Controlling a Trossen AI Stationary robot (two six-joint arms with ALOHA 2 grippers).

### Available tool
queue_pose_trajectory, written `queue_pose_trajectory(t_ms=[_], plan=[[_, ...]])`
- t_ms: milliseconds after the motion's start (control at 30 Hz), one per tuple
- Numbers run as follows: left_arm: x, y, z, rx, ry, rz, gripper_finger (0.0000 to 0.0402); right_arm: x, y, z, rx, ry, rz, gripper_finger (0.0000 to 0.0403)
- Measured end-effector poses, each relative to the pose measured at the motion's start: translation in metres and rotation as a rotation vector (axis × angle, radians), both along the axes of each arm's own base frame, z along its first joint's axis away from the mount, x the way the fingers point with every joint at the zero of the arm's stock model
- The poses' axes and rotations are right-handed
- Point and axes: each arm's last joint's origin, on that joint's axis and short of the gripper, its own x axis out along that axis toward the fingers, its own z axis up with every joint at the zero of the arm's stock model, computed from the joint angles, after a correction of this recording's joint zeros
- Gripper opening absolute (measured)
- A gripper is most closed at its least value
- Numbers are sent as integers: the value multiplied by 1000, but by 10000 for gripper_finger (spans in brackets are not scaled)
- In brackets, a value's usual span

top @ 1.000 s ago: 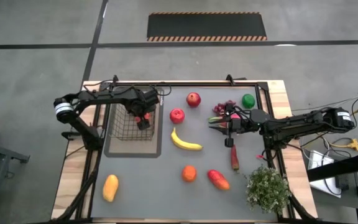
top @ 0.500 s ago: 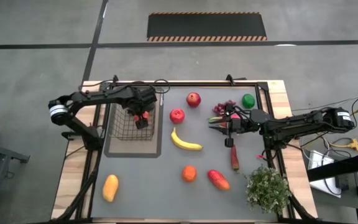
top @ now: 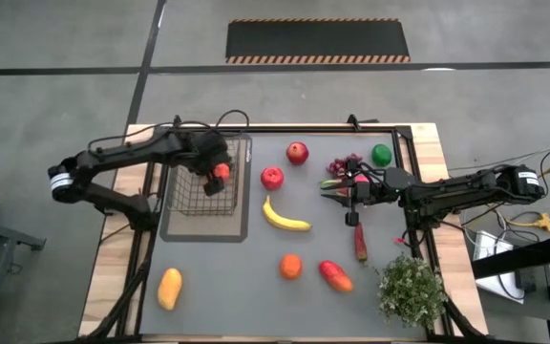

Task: Build produce basket
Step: Put the orange pumpkin into the gold wire basket, then put the yellow mango into the gold wire basket

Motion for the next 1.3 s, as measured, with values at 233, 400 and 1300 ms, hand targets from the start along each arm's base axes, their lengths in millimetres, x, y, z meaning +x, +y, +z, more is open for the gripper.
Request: queue_pose_trajectory(t_ms=[233,400,1300], plan=[[10,3,-25,-23,47,-1,355,0,0,0,10,0,0,56],[23,9,-47,-55,127,-7,355,0,0,0,9,0,0,56],[33,15,-62,-63,190,-47,389,0,0,0,7,1,0,56]])
